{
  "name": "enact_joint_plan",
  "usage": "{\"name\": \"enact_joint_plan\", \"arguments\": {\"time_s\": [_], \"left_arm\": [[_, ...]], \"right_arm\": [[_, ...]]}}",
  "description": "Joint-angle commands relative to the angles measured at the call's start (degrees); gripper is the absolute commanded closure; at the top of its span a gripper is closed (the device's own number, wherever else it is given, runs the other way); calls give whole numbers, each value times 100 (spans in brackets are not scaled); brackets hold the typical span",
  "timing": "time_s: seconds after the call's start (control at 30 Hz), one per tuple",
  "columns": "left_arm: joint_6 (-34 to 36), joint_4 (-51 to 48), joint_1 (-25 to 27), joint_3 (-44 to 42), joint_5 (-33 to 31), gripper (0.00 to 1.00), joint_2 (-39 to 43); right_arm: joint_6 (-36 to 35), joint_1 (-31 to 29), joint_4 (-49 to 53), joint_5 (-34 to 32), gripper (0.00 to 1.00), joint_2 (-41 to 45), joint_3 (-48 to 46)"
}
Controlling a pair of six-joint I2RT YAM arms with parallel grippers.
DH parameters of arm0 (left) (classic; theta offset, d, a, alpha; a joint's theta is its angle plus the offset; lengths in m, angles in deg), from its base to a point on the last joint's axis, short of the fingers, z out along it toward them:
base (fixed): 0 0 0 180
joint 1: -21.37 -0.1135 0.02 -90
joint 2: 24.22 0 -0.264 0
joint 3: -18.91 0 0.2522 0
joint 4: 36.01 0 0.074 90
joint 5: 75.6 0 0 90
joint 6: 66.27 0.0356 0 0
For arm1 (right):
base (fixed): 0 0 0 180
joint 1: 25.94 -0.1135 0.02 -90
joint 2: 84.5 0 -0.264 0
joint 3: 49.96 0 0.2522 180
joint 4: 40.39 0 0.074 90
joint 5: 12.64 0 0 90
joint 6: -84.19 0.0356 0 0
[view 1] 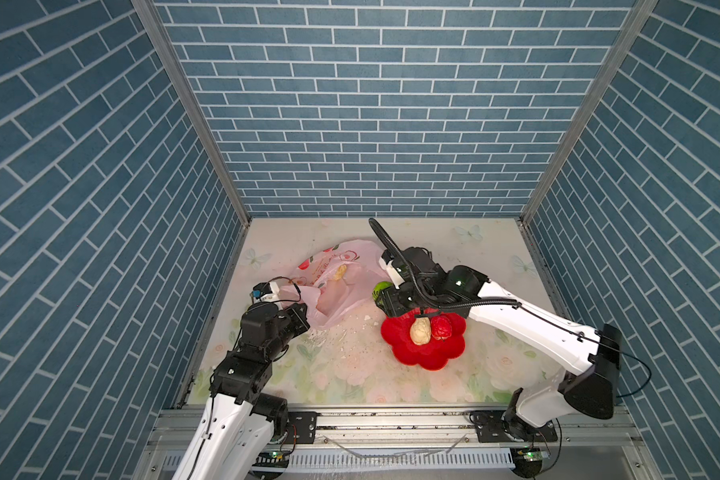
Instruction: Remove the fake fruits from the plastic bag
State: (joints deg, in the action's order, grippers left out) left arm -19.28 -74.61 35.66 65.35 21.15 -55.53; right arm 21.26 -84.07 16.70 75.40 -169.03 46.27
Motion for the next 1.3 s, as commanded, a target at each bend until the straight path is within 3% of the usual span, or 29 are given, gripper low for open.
{"name": "enact_joint_plan", "arguments": {"time_s": [0.0, 0.7, 1.27], "left_arm": [[98, 171, 22, -73, 3, 100, -56], [116, -203, 22, -226, -186, 100, 480], [128, -214, 24, -199, -252, 100, 435]], "right_arm": [[202, -14, 531, -499, 83, 299, -372], [-401, 211, 91, -534, 83, -717, -1239], [-753, 501, -367, -317, 77, -1447, -1216]]}}
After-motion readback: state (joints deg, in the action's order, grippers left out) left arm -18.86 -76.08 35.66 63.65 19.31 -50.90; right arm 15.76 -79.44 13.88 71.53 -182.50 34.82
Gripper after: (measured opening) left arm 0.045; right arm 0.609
